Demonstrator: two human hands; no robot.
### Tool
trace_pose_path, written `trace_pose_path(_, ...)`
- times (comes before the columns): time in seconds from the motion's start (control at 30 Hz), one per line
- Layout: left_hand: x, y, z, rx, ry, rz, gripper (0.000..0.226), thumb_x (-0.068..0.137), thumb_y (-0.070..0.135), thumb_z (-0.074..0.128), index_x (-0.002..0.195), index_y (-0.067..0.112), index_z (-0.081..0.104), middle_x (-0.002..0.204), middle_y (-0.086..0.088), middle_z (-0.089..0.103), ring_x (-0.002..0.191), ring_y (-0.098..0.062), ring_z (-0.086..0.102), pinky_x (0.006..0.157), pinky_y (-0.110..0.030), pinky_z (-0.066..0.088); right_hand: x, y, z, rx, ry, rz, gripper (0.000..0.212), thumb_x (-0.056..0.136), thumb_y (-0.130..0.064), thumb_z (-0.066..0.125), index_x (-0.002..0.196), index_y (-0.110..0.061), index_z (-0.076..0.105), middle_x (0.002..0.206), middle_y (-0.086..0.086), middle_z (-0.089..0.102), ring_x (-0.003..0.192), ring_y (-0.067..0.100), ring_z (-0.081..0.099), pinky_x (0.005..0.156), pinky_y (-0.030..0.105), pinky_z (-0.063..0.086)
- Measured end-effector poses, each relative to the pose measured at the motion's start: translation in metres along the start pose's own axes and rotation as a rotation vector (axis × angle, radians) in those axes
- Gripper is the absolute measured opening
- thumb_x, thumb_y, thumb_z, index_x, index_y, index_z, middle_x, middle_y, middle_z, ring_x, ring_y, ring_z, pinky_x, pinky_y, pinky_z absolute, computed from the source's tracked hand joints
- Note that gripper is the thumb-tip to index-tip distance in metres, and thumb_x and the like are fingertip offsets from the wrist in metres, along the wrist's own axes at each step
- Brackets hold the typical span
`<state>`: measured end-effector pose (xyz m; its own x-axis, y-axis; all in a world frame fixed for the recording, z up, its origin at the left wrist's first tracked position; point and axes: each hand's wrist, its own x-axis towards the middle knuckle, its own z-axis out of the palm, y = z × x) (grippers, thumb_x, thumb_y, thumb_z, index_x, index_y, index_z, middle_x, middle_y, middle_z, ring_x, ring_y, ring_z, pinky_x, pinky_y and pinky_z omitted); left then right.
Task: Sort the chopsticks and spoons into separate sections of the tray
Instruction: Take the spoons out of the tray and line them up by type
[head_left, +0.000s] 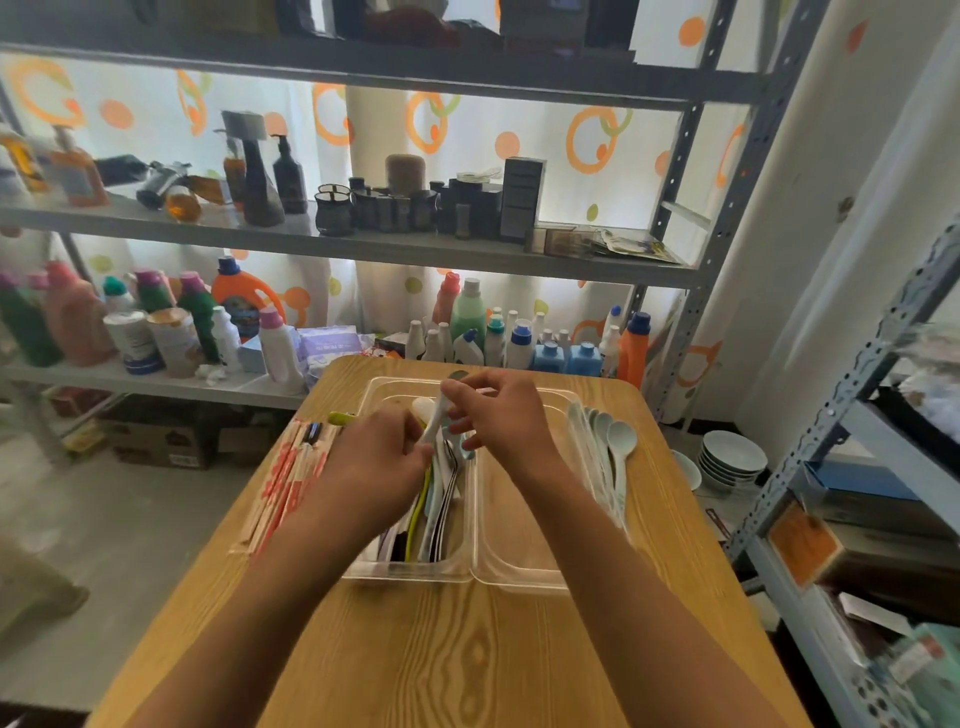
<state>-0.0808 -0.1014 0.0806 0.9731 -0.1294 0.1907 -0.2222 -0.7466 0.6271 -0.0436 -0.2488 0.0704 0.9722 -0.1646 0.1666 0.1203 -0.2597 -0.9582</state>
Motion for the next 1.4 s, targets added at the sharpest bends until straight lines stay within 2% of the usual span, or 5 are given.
trace_pose_path(0.33, -0.007, 0.021, 0.035, -0.07, 0.117, 0.224, 0.006, 0.093, 0.021, 0.062, 0.096, 0.02, 0.058, 0.077, 0.012, 0.05, 0.067, -0.001, 0.049, 0.054, -0.012, 0.031, -0.008, 0.009, -0.025, 0.047, 0.151, 0.062, 0.026, 0.09, -0.023, 0.071, 0.111, -0.007, 0.069, 0.088, 0.0, 0.071, 0.063, 0.007, 0.071, 0.055, 0.016, 0.054)
trace_pose_path(0.6, 0.002, 0.026, 0.054, -0.145, 0.044, 0.286, 0.009, 0.096, 0.028, 0.055, 0.099, 0.024, 0.062, 0.084, 0.014, 0.06, 0.077, 0.0, 0.058, 0.065, -0.012, 0.043, -0.004, 0.023, -0.075, 0.013, 0.265, 0.004, 0.026, 0.093, -0.02, 0.067, 0.117, -0.01, 0.069, 0.103, -0.001, 0.073, 0.083, 0.013, 0.072, 0.067, 0.021, 0.06)
trace_pose_path(0.93, 0.029, -0.057, 0.042, 0.174, 0.167, -0.047, 0.027, 0.094, 0.007, 0.05, 0.11, 0.015, 0.07, 0.105, -0.006, 0.071, 0.098, -0.022, 0.065, 0.085, -0.034, 0.049, 0.033, 0.12, -0.171, -0.446, 0.428, 0.305, 0.018, 0.087, -0.015, 0.07, 0.096, 0.0, 0.075, 0.086, 0.014, 0.073, 0.078, 0.029, 0.067, 0.078, 0.044, 0.057)
trace_pose_path(1.07, 0.031, -0.074, 0.046, 0.298, 0.144, -0.124, 0.018, 0.093, 0.01, 0.05, 0.092, 0.017, 0.067, 0.075, 0.001, 0.062, 0.075, -0.018, 0.063, 0.064, -0.028, 0.044, 0.033, 0.149, -0.17, -0.536, 0.445, 0.418, 0.02, 0.086, -0.02, 0.071, 0.094, -0.002, 0.075, 0.092, 0.016, 0.073, 0.086, 0.033, 0.066, 0.073, 0.034, 0.051)
trace_pose_path(1.4, 0.034, -0.074, 0.053, 0.475, -0.103, -0.244, 0.017, 0.093, 0.012, 0.055, 0.108, 0.015, 0.061, 0.098, -0.002, 0.062, 0.089, -0.017, 0.062, 0.076, -0.028, 0.053, 0.043, 0.16, -0.166, -0.641, 0.415, 0.43, 0.021, 0.083, -0.021, 0.071, 0.072, -0.004, 0.074, 0.063, 0.009, 0.064, 0.061, 0.026, 0.06, 0.057, 0.029, 0.043)
